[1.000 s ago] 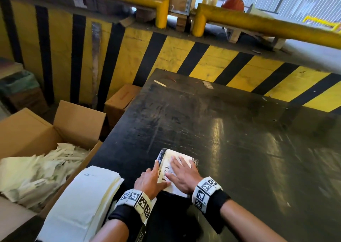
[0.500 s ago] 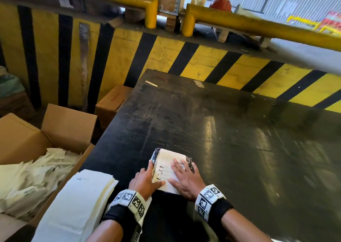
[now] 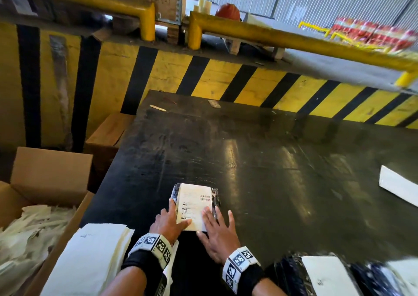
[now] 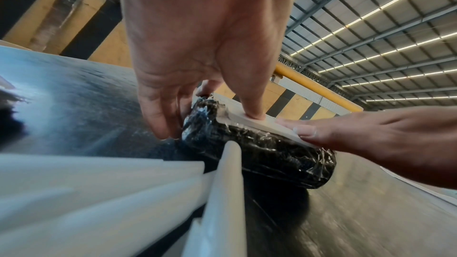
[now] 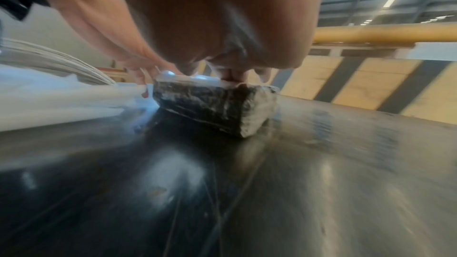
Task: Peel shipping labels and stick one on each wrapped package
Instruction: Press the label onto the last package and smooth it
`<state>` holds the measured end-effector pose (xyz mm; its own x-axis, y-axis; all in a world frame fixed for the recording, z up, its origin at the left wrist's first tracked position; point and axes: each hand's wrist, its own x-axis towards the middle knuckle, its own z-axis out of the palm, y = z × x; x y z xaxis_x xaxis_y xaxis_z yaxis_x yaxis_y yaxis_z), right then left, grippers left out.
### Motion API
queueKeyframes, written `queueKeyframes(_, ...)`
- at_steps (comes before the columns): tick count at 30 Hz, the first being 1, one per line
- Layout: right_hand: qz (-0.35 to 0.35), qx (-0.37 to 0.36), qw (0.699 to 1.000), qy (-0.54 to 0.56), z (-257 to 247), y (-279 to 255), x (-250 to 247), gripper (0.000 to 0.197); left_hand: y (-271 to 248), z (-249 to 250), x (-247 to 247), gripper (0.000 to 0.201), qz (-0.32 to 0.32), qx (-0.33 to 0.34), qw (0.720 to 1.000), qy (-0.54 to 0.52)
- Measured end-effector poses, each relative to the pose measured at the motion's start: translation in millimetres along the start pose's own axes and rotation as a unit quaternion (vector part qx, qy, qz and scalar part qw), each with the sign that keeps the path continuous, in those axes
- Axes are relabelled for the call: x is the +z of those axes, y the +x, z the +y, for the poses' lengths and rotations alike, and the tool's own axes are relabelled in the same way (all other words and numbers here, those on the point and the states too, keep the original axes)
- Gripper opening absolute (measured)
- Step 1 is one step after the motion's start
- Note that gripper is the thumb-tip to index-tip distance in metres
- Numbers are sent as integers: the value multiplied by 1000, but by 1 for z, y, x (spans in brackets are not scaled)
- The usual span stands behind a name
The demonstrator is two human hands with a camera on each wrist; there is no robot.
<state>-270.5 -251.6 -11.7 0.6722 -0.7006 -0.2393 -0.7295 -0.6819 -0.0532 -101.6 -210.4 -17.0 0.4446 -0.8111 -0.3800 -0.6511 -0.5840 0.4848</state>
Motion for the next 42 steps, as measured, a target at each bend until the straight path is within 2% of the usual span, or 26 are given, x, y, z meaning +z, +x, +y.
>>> queueKeyframes(1, 3, 26, 1000, -1, -1, -5, -3, 91, 0, 0, 0, 95, -2, 2, 1000, 1)
queueKeyframes(3, 62, 56, 997, -2, -4, -1, 1, 100, 2, 1, -2, 95, 0, 4, 1000, 6)
queueKeyframes(5, 59, 65, 996, 15, -18, -2, 5, 106, 2, 0, -2, 94, 0, 11, 1000, 15)
queueKeyframes(9, 54, 41, 997, 27, -37, -20, 13, 72, 1, -2, -1, 92, 1, 33, 999, 24)
queueKeyframes(12, 60, 82, 995, 26, -27, -37, 24, 63, 1, -3, -2, 93, -2, 41, 999, 35)
queueKeyframes(14, 36, 118, 992, 19, -24, -44, 30, 57, 2, -5, -1, 93, -3, 45, 998, 33)
queueKeyframes(18, 42, 132, 990, 23, -29, -48, 35, 61, 1, -5, -4, 92, -4, 57, 997, 55)
queueKeyframes(21, 24, 126, 992, 7, -30, -53, 36, 65, -7, 1, -9, 89, 21, 60, 990, 123)
queueKeyframes(22, 25, 119, 993, 7, -28, -54, 35, 65, -11, 4, -11, 85, 47, 75, 984, 152)
queueKeyframes(24, 43, 118, 992, 29, -21, -52, 31, 64, -17, 8, -10, 72, 85, 159, 965, 188)
queueKeyframes(26, 68, 144, 985, 67, -14, -44, 20, 60, -27, 12, -3, 58, 49, 272, 938, 212)
queueKeyframes(28, 83, 183, 976, 79, -7, -37, 7, 51, -41, 13, 5, 53, -6, 347, 901, 259)
queueKeyframes(30, 67, 153, 982, 86, -2, -25, 2, 59, -48, 6, 10, 55, -26, 344, 891, 296)
queueKeyframes(32, 24, 121, 986, 115, 0, -13, -3, 57, -51, -6, 9, 60, -25, 319, 898, 303)
queueKeyframes(36, 11, 139, 976, 165, -2, 4, 1, 49, -55, -31, 0, 68, 43, 295, 903, 311)
queueKeyframes(39, 18, 146, 972, 185, -5, 5, 9, 49, -64, -34, -6, 65, -12, 247, 919, 307)
queueKeyframes(40, 19, 147, 971, 188, -6, 5, 10, 49, -66, -31, -9, 64, -14, 233, 925, 299)
queueKeyframes(42, 17, 148, 970, 192, -7, 5, 11, 50, -68, -24, -10, 58, 22, 224, 935, 274)
